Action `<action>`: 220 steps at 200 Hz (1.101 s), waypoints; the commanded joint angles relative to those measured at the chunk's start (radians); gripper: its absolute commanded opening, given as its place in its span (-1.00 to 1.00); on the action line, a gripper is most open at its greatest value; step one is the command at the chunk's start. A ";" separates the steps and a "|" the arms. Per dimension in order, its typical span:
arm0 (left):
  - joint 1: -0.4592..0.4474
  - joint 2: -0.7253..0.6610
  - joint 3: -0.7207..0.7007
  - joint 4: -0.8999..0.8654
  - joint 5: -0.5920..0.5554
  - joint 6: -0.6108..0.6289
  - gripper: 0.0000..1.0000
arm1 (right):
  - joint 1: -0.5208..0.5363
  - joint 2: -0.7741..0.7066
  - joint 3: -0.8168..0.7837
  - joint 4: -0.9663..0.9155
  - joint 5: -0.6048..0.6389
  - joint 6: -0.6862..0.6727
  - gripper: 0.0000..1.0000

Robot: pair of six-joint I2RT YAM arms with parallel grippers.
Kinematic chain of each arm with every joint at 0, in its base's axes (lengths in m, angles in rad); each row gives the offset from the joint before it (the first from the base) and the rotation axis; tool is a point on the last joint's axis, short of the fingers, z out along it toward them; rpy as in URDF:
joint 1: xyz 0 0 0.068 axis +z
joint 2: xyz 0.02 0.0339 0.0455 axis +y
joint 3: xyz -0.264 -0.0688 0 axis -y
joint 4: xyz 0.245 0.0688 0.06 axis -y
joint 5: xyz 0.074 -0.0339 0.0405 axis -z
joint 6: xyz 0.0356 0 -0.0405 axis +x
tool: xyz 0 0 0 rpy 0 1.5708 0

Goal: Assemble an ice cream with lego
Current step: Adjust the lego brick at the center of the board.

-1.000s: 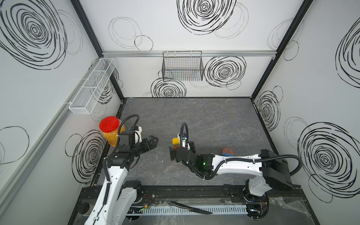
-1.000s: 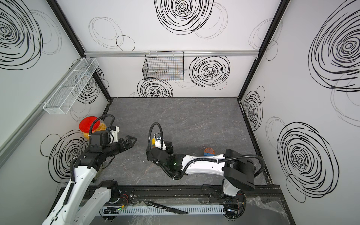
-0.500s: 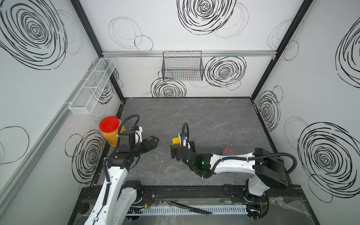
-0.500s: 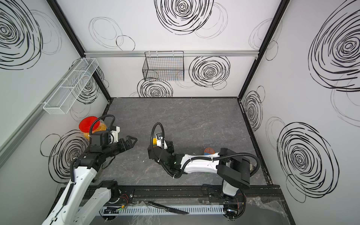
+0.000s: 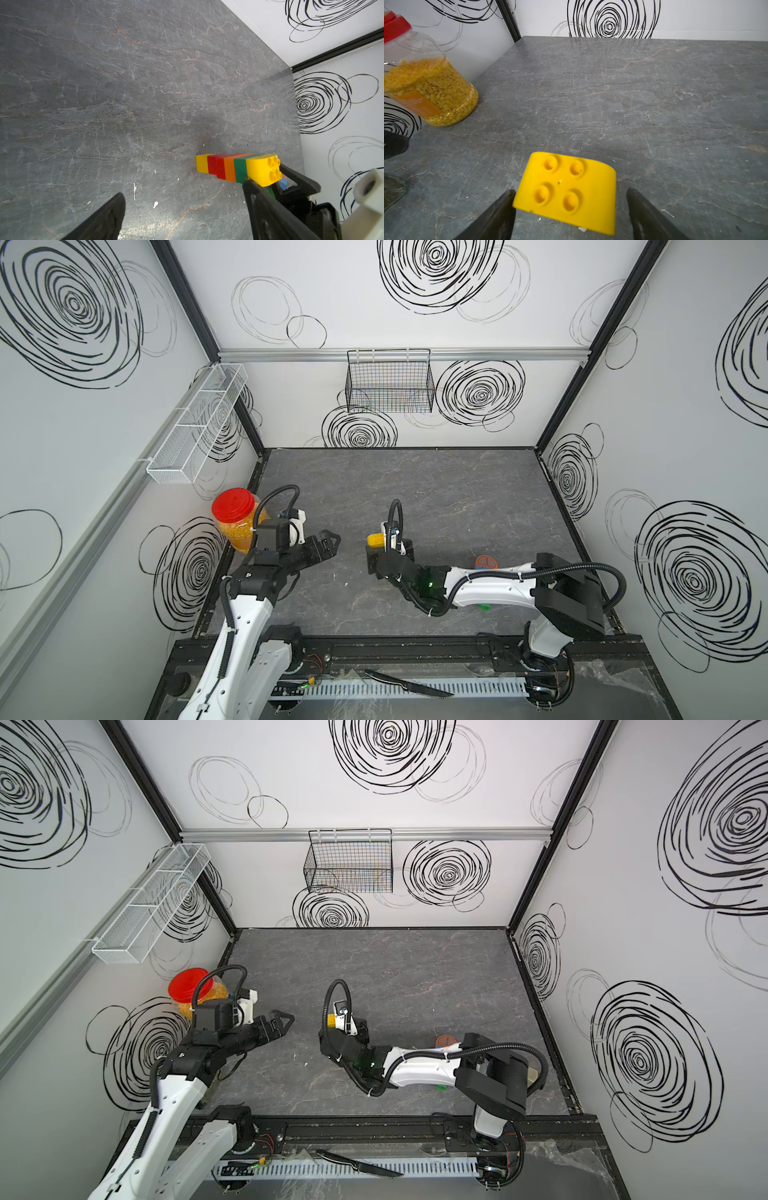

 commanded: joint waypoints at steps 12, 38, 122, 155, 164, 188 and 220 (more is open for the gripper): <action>-0.007 -0.002 0.011 0.010 0.001 0.009 0.98 | -0.014 0.026 0.005 0.029 0.000 -0.001 0.65; -0.007 -0.004 0.008 0.009 -0.002 0.011 0.98 | -0.013 0.037 0.013 0.024 -0.008 -0.004 0.60; -0.007 -0.006 0.014 0.002 -0.008 0.011 0.98 | -0.013 0.050 0.027 0.017 -0.037 -0.028 0.15; -0.007 -0.010 0.014 -0.002 -0.010 0.011 0.98 | -0.011 0.046 0.029 0.008 -0.034 -0.036 0.04; -0.007 -0.010 0.013 -0.003 -0.010 0.011 0.98 | -0.009 0.044 0.031 0.006 -0.033 -0.039 -0.01; -0.007 -0.012 0.010 -0.003 -0.011 0.013 0.98 | -0.002 0.025 0.043 0.000 -0.015 -0.064 -0.07; -0.007 -0.007 0.014 -0.003 -0.012 0.012 0.98 | 0.012 -0.004 0.078 -0.046 -0.003 -0.087 -0.15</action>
